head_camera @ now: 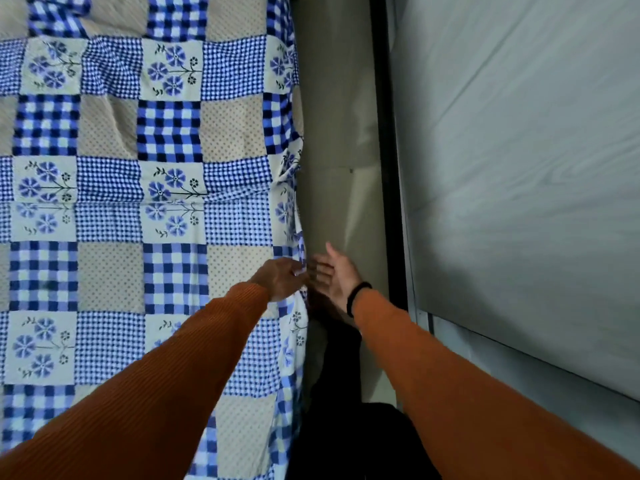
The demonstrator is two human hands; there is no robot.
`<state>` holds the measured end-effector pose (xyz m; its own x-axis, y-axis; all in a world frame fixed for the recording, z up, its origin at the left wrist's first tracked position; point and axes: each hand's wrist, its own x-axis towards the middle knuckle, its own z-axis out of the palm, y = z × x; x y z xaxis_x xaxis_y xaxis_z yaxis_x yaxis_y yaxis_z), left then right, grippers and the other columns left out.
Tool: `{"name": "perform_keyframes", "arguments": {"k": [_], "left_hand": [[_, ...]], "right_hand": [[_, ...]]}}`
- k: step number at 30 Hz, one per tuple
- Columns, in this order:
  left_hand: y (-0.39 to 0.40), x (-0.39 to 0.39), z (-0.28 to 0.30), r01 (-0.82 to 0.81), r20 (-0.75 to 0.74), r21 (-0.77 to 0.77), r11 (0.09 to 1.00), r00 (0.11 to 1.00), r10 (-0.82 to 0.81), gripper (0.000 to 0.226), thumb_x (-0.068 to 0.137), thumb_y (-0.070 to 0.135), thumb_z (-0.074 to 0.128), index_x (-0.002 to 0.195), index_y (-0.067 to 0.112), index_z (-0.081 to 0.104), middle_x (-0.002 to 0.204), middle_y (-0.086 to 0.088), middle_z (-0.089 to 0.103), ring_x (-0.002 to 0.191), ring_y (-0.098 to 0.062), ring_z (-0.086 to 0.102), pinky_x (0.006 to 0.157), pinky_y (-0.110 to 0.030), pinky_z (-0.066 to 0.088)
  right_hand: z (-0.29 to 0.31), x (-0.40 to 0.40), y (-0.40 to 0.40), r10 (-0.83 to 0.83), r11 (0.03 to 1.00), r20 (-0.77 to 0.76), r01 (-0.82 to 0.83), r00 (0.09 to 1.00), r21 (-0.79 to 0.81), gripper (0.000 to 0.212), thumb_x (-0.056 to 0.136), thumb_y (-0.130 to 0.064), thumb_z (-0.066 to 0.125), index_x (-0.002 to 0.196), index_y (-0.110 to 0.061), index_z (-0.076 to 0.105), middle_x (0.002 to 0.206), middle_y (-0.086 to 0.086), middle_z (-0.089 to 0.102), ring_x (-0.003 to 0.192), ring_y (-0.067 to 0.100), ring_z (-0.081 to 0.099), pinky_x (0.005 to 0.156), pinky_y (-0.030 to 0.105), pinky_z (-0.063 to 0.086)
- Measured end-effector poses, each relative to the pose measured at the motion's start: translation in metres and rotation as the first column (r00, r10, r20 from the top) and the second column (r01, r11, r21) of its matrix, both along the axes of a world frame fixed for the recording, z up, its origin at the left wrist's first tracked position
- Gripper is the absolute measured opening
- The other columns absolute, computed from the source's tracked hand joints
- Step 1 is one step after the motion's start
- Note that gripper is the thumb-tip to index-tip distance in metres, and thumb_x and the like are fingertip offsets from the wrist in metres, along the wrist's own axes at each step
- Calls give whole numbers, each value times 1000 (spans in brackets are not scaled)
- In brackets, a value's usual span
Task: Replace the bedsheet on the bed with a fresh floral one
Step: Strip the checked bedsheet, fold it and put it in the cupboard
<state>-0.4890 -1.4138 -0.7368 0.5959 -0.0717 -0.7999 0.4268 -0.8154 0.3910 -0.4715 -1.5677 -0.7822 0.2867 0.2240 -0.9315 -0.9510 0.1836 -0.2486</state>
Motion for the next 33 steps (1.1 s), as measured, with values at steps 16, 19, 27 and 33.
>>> {"name": "perform_keyframes", "arguments": {"k": [16, 19, 27, 33], "left_hand": [[24, 58, -7, 278, -121, -158, 948, 947, -298, 39, 92, 58, 64, 96, 22, 78, 93, 5, 72, 92, -16, 69, 83, -30, 54], [31, 94, -7, 5, 127, 20, 1000, 992, -7, 27, 95, 51, 61, 91, 26, 70, 89, 2, 71, 88, -21, 70, 80, -36, 57], [41, 199, -11, -293, 486, 143, 945, 853, 191, 44, 98, 56, 51, 124, 22, 61, 116, -9, 65, 111, -31, 57, 91, -43, 50], [27, 272, -2, -231, 275, 309, 923, 950, 145, 79, 82, 86, 43, 134, 28, 56, 126, -8, 66, 117, -32, 62, 96, -47, 52]], "right_hand": [[-30, 155, 56, -91, 992, 27, 93, 996, -82, 33, 100, -30, 64, 125, -8, 66, 121, 14, 72, 112, 31, 68, 96, 48, 56], [-36, 157, 36, -143, 988, 141, 150, 980, -41, 34, 96, -25, 68, 125, -9, 69, 126, 14, 70, 118, 32, 66, 104, 53, 52], [-18, 165, 11, -171, 984, 283, 147, 944, 105, 13, 90, 0, 63, 86, -7, 73, 88, 9, 73, 77, 18, 70, 74, 32, 57], [12, 203, 40, -154, 969, 323, 78, 934, 234, 25, 73, 5, 58, 66, -12, 76, 83, 7, 76, 79, 20, 69, 76, 28, 53]]}}
